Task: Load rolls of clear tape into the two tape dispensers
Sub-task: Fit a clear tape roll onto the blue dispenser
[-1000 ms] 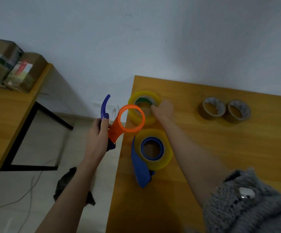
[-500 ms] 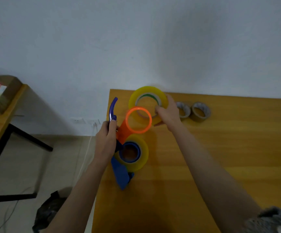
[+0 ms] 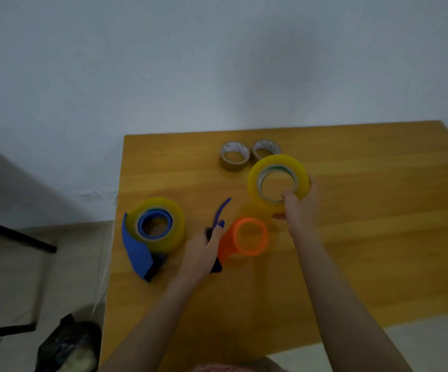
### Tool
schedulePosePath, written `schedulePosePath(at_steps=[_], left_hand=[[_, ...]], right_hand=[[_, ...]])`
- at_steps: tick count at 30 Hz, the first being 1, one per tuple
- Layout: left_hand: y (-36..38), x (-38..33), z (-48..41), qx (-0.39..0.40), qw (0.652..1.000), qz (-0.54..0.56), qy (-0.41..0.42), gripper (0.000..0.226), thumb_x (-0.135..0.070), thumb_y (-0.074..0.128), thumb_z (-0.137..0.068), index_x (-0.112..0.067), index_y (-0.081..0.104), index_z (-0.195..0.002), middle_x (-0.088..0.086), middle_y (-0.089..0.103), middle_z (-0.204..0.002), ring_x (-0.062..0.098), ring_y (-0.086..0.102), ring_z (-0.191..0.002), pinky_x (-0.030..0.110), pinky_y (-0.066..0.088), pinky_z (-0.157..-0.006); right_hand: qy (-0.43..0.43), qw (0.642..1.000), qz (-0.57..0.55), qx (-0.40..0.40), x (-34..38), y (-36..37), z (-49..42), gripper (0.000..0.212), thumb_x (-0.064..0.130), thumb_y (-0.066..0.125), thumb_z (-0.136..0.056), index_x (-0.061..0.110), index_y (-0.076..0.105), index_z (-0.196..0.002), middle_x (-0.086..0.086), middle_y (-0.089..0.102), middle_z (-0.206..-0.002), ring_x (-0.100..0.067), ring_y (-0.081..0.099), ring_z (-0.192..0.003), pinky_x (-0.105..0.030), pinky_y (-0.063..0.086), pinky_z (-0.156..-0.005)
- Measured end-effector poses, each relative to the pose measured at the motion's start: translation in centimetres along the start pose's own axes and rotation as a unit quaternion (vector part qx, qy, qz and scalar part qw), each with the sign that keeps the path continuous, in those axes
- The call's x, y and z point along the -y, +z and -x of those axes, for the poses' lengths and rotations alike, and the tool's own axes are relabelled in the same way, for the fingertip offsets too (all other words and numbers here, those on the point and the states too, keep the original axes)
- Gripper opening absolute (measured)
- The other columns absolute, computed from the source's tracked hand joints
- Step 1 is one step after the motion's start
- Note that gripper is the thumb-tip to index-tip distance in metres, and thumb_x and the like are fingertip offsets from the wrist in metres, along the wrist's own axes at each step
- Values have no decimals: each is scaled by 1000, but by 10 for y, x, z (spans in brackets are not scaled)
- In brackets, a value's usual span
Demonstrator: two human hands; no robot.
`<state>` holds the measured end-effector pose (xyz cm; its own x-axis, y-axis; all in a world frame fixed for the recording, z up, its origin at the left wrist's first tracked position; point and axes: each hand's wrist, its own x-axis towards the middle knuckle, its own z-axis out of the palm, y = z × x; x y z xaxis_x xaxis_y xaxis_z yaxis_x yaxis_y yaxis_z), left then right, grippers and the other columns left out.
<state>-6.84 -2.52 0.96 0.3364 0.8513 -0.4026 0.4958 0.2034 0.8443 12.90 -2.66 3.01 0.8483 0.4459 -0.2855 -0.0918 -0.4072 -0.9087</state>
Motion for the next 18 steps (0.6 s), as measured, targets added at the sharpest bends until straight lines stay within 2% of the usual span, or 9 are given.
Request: schedulePosePath(at_steps=[3,6,8,10,12,13,15,18], left_hand=[[27,19,2,37,997,-67,-31,43,-47,41,-95,-11,44,-71,-3,38,-53,10,35,-43,14,26,-37],[42,25,2,2,994,-101,-45,45,-44,40,-97,-16,38,-62,-3,38,-52,10,35,-41,15,26,-35],[46,25,-2,-30,991,-127,-39,45,-42,39,-97,-15,42,-62,2,45,-56,14,43,-47,16,32,-40],[49,25,-9,-54,984,-165,-40,39,-38,38,-98,-10,54,-76,14,59,-77,26,58,-71,32,46,-61],[50,22,-12,-73,981,-174,-55,31,-31,41,-98,-4,55,-92,20,59,-100,33,58,-94,41,46,-79],[49,18,-11,-88,979,-180,-47,30,-29,43,-97,-1,54,-101,20,57,-108,33,56,-101,41,45,-84],[46,4,-5,-116,975,-190,14,38,-27,49,-95,1,48,-121,16,51,-123,28,49,-115,31,40,-92],[39,-20,10,-67,982,-105,143,57,-32,56,-92,-11,34,-141,1,43,-138,14,42,-125,19,34,-93]], right_hand=[[66,997,-31,-27,-8,-26,-3,73,18,63,-83,28,28,-146,0,49,-131,-30,58,-109,-52,58,-76],[133,986,-97,6,-12,-49,-1,68,15,62,-86,26,30,-145,-1,46,-121,-29,59,-96,-44,59,-60],[159,977,-137,40,-14,-59,4,62,14,61,-87,24,34,-141,-3,48,-114,-26,59,-87,-38,56,-54],[176,969,-158,65,-16,-64,10,53,14,60,-87,20,39,-135,-4,49,-105,-25,59,-82,-33,52,-48],[192,962,-171,90,-17,-68,16,48,14,59,-88,17,42,-132,-8,50,-107,-26,58,-83,-29,49,-44],[194,960,-173,101,-18,-68,18,47,15,59,-88,17,42,-131,-10,50,-110,-26,57,-83,-28,48,-42],[196,959,-170,112,-17,-67,21,45,16,59,-88,16,41,-129,-13,50,-113,-26,55,-81,-26,46,-40],[192,956,-171,139,-15,-62,27,42,19,60,-87,17,40,-125,-13,49,-113,-24,55,-80,-25,46,-40]])
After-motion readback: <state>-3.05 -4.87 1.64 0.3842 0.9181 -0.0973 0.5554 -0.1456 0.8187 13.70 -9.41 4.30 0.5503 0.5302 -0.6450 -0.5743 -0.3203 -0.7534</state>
